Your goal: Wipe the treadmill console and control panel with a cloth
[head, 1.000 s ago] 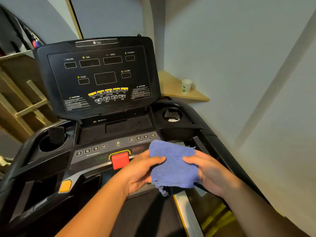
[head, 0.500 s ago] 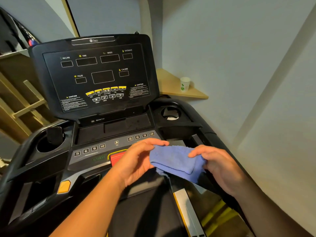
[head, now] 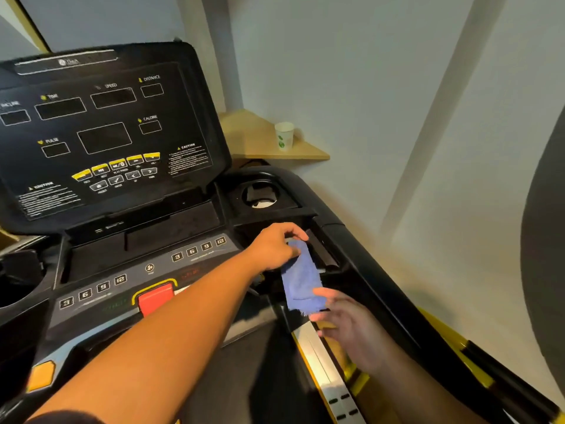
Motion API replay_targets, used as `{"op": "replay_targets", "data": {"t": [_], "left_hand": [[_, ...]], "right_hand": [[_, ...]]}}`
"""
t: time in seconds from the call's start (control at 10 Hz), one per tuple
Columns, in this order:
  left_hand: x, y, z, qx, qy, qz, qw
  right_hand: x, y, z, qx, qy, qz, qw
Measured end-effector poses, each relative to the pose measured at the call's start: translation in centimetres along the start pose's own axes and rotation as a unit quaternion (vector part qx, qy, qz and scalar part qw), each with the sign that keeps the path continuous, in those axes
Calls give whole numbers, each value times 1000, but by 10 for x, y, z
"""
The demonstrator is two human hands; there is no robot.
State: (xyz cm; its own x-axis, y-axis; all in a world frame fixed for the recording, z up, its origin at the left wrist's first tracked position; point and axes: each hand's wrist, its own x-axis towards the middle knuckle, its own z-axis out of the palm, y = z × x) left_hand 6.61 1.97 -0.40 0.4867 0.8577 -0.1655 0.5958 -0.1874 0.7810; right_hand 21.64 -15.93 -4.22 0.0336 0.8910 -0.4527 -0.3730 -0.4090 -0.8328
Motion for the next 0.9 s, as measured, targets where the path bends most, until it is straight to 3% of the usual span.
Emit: {"op": "replay_targets", "data": {"t": [0.2, 0.3, 0.4, 0.5, 0.6, 0.7, 0.9], "left_hand": [[12, -16, 17, 73, -3, -32, 997], [10, -10, 19, 202, -58, 5, 978], [-2, 2, 17, 305, -71, 44, 949], [-14, 5, 17, 394, -104, 36, 912], [-23, -1, 23, 424, -128, 16, 896], [-31, -11, 30, 415, -117, 18, 902], [-51, -15, 22, 412, -63, 48, 908]], "right_hand": [[33, 11, -11, -52, -7, 38, 998], [42, 11, -10, -157, -8, 32, 987], [44, 12, -9, -358, 73, -124, 923], [55, 11, -6, -472, 159, -341, 798], [76, 16, -4, -520, 117, -405, 742], [83, 16, 0, -580, 105, -341, 733], [81, 13, 3, -566, 82, -366, 734]]}}
